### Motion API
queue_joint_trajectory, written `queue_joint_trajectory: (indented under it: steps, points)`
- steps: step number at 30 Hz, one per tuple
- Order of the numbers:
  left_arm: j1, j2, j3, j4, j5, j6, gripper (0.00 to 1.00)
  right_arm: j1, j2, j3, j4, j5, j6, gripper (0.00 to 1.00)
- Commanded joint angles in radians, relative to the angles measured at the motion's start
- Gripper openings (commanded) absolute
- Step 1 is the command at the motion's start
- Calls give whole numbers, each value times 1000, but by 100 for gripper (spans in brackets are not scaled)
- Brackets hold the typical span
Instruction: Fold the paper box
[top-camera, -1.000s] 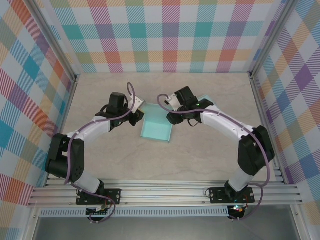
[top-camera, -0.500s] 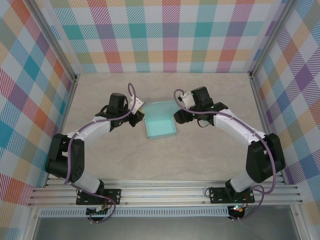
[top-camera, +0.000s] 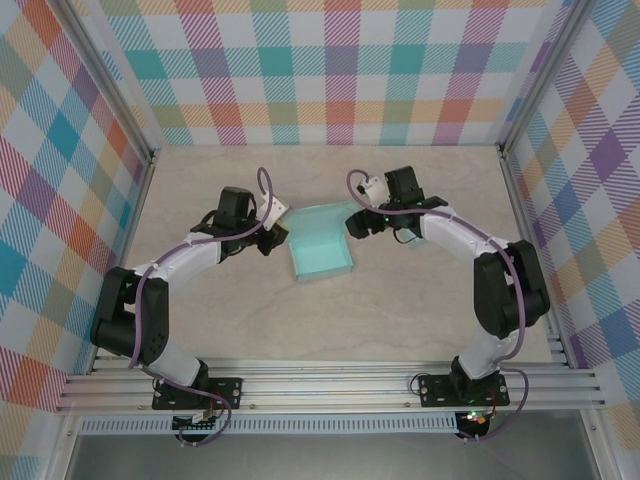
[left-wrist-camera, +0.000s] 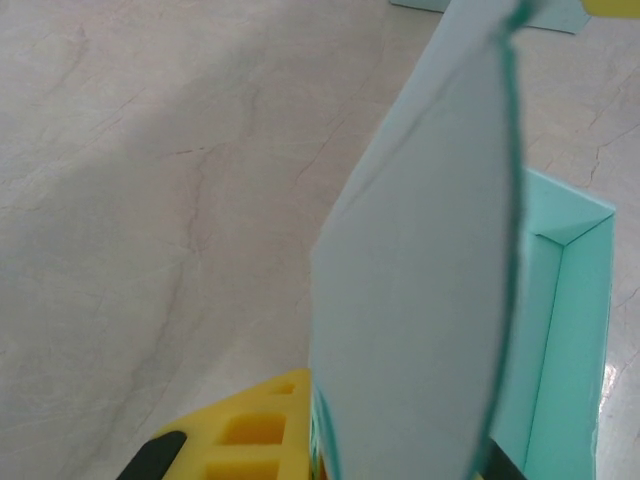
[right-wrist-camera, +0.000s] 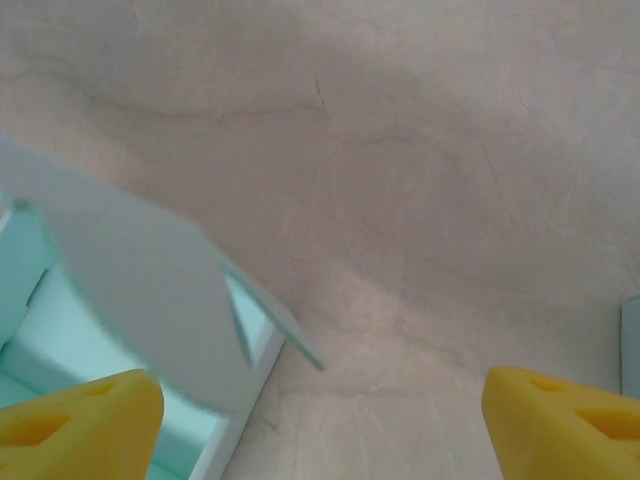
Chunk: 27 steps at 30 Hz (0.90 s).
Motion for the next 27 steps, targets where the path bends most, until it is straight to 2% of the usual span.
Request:
queue_joint_trajectory:
  steps: [1,6,9,15,21,23,27]
  points:
    - [-13,-9,36,-10,31,19,10,0,44,46,61,-93,-36,80]
    - [-13,-4,40,-6,20,3,10,0,57,36,85,-123,-1,69]
    - [-13,-3,41,11,8,-28,11,1,55,30,83,-121,35,55]
    - [-36,15,38,85,-29,-148,12,19,37,-27,135,-40,163,29]
    - [-97,60,54,129,-196,-292,10,64,23,-52,161,46,255,13]
    - [-126,67,60,143,-323,-369,9,86,17,-60,165,100,283,7]
    - [-179,70,61,160,-469,-478,11,132,-2,-83,192,197,341,0]
